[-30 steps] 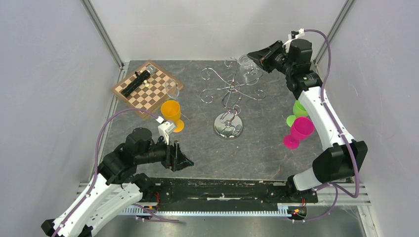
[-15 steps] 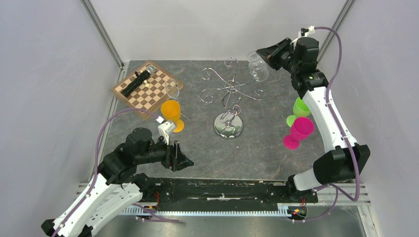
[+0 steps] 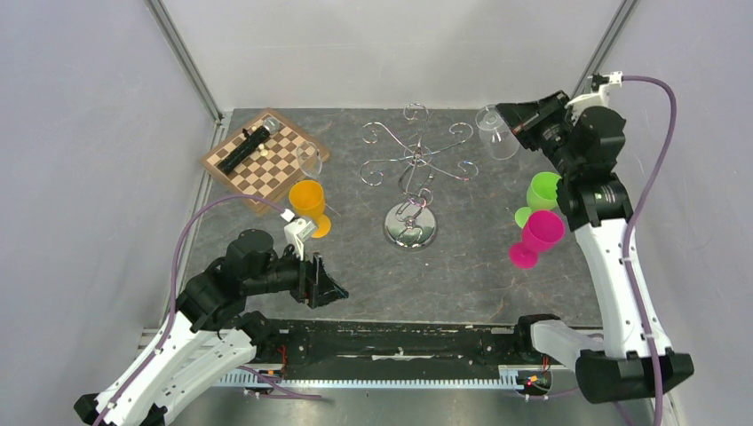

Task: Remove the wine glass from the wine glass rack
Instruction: Pick up the wine glass from the wine rack, then place the wine glass at the center of the board.

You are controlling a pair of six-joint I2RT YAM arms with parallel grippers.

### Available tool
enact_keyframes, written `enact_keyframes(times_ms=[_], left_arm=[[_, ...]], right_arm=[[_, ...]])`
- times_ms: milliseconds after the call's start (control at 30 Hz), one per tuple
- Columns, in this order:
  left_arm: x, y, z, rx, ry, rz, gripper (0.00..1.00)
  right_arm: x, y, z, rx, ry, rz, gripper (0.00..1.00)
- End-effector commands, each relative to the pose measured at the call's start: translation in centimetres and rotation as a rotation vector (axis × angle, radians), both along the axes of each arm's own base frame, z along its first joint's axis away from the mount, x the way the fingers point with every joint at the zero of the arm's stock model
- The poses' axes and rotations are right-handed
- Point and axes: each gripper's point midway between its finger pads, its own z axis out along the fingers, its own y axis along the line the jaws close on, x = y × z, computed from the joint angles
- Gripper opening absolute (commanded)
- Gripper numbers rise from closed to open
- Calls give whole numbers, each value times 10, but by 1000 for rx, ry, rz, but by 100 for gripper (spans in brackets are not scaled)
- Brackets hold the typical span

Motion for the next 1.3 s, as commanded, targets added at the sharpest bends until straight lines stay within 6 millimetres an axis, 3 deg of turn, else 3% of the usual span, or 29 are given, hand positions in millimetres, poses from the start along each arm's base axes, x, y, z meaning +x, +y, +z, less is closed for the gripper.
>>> enact_keyframes(times_ms=[0, 300, 500, 600, 833, 1267], left_arm=[[2, -3, 6, -31, -2, 14, 76], [2, -1, 13, -37, 5, 39, 76], [2, -2, 42, -104, 11, 73, 76], [1, -3, 54, -141, 21, 91, 76], [-2, -9, 68, -224, 91, 123, 76], [-10, -5, 82, -385, 265, 239, 76]], right_arm=[[-30, -5, 30, -12, -139, -6, 0], [-90, 2, 17, -75, -155, 71, 0], [-129, 19, 4, -126, -169, 211, 0], [-146, 26, -12, -157, -153, 276, 0], [-177, 42, -47, -223, -148, 437, 0], [-213, 70, -82, -294, -236, 703, 0]])
